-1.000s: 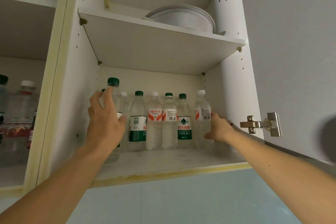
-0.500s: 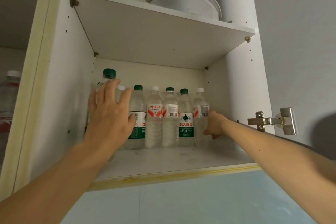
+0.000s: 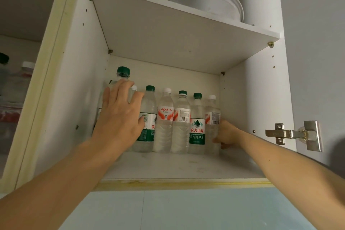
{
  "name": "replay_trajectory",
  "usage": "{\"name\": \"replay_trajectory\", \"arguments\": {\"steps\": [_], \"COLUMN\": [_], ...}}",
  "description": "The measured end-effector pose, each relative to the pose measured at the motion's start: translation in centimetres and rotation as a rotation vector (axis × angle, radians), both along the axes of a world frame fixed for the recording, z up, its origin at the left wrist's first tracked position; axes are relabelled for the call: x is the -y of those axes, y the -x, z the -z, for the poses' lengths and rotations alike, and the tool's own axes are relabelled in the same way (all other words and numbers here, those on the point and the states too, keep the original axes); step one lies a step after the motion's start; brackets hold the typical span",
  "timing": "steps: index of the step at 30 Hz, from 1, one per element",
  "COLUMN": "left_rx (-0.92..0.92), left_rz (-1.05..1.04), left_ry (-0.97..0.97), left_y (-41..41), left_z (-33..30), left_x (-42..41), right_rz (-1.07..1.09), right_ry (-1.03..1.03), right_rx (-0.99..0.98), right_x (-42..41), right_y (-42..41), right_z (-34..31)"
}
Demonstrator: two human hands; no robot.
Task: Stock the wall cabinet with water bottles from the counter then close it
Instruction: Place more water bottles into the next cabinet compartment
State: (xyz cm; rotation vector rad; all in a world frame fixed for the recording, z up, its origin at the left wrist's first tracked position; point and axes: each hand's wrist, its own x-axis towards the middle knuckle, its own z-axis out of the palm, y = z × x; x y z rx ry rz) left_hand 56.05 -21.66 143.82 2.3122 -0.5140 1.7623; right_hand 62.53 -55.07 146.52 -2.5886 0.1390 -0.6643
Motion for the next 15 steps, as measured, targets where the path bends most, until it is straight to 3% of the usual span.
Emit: {"name": "replay_trajectory", "arguments": {"steps": [2, 10, 15], "left_rx": [0.003, -0.02, -0.067], "left_rz": [-0.021, -0.073, -0.035], "left_ry": [-0.013, -0.032, -0.035], "left_y": [0.0, 0.3, 2.4], "left_z": [0.1, 0.6, 0.3], "left_x": [-0.1, -0.3, -0.8], "right_rz": [-0.007, -0.026, -0.013], "right_ry": [0.031, -0.27, -0.132], "right_rx": [-0.005, 0.071, 0.241], "right_x": [0.3, -0.8, -4.8], "right_y": [-0.3, 0.8, 6.2], "right_z": [0.3, 0.1, 0.1]}}
